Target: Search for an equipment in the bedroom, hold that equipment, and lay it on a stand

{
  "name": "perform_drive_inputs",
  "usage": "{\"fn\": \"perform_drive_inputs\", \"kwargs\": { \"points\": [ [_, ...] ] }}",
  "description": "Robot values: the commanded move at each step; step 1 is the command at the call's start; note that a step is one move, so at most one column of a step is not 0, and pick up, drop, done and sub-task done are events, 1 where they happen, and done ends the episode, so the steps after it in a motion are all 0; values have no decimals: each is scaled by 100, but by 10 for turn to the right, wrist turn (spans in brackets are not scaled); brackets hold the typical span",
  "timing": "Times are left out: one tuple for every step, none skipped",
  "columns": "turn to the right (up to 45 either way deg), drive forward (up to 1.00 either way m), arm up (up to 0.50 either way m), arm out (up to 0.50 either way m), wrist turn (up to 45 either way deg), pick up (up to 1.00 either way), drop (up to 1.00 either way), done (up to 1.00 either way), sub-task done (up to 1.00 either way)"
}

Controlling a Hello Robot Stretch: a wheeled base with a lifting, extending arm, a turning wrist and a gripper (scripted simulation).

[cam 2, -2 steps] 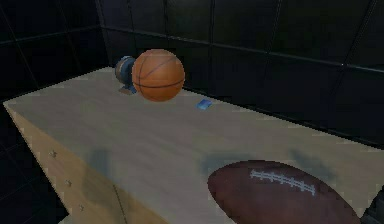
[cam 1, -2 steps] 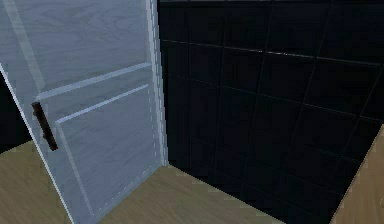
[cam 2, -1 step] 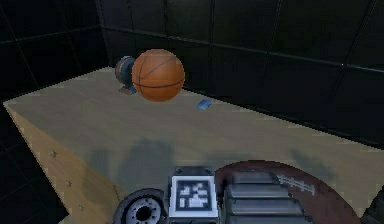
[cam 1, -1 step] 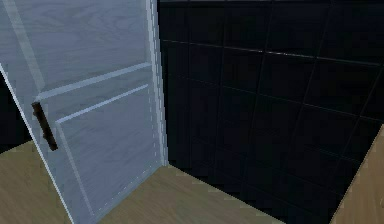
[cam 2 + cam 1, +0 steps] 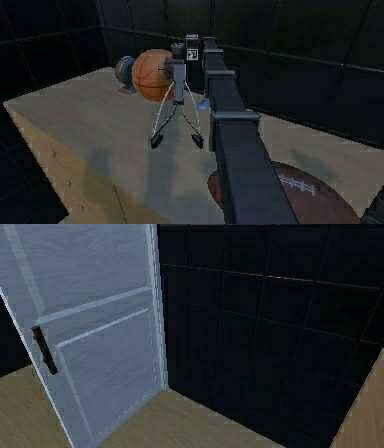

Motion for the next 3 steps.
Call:
{"fn": "perform_drive_inputs", "kwargs": {
  "points": [
    [0,0,0,0,450,0,0,0,0],
    [0,0,0,0,450,0,0,0,0],
    [0,0,0,0,450,0,0,0,0]
  ]
}}
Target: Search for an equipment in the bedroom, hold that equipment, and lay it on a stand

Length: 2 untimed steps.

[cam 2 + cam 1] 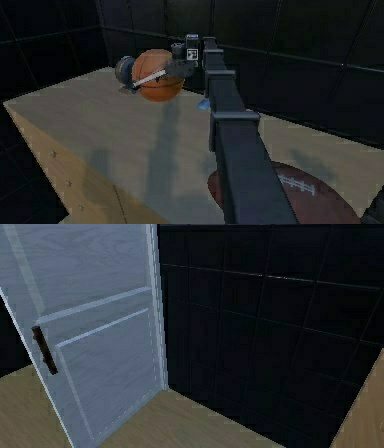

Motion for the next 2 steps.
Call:
{"fn": "perform_drive_inputs", "kwargs": {
  "points": [
    [0,0,0,0,120,0,0,0,0],
    [0,0,0,0,0,100,0,0,0]
  ]
}}
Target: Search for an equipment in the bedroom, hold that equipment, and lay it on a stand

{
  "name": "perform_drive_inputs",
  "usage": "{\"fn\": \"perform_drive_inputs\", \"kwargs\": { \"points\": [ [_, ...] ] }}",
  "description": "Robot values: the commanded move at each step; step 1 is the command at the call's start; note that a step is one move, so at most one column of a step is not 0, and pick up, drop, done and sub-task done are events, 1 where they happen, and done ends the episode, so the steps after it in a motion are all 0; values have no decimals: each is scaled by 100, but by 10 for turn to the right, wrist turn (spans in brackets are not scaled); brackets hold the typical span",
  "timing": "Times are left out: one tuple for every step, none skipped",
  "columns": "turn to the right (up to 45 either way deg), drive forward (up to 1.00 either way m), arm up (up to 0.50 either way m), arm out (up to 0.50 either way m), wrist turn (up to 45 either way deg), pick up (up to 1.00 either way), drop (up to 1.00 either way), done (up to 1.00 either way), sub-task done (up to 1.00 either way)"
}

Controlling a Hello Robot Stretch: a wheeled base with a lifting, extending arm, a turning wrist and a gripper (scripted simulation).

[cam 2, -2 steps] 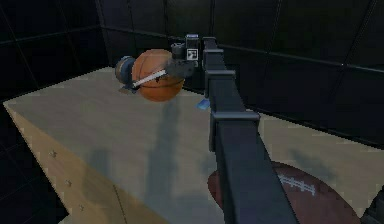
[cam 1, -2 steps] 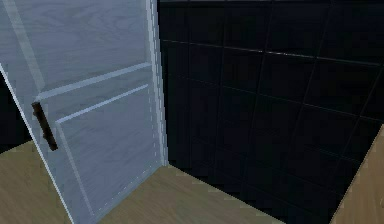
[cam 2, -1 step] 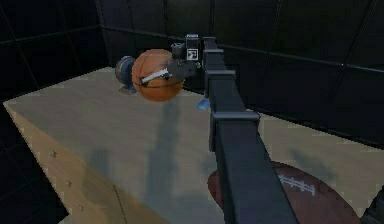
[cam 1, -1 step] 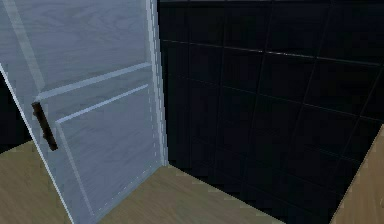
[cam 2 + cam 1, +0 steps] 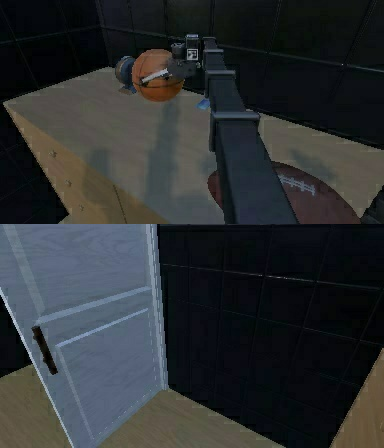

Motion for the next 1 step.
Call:
{"fn": "perform_drive_inputs", "kwargs": {
  "points": [
    [0,0,0,0,-450,0,0,0,0]
  ]
}}
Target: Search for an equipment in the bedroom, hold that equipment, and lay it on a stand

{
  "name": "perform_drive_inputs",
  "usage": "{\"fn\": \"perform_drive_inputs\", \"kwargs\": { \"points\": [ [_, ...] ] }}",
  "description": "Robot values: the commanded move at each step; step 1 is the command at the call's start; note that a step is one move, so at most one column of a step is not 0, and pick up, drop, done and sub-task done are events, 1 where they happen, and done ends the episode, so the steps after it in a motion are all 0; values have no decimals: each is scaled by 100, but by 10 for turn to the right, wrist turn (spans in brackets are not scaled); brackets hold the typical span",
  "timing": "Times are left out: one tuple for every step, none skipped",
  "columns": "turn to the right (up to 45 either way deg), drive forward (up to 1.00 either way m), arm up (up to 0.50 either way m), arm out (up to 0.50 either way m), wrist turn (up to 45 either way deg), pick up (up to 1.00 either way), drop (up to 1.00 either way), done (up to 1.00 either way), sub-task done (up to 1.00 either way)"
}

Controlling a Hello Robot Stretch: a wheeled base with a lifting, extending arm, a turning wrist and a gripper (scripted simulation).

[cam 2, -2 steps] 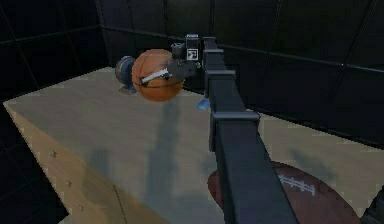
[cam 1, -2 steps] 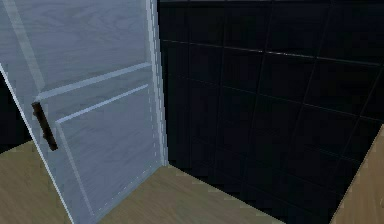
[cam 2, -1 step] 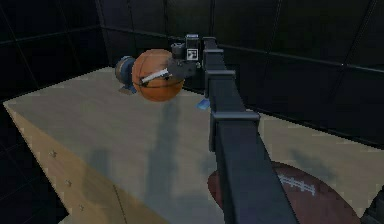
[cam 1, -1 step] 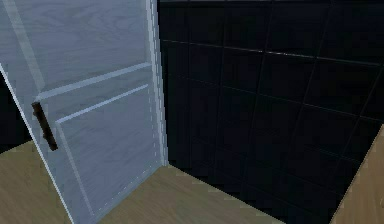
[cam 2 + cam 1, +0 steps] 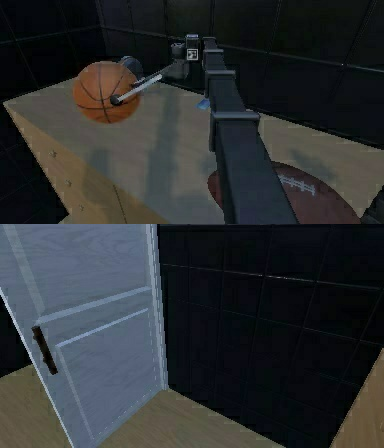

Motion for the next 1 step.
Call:
{"fn": "perform_drive_inputs", "kwargs": {
  "points": [
    [0,0,0,0,-450,0,0,0,0]
  ]
}}
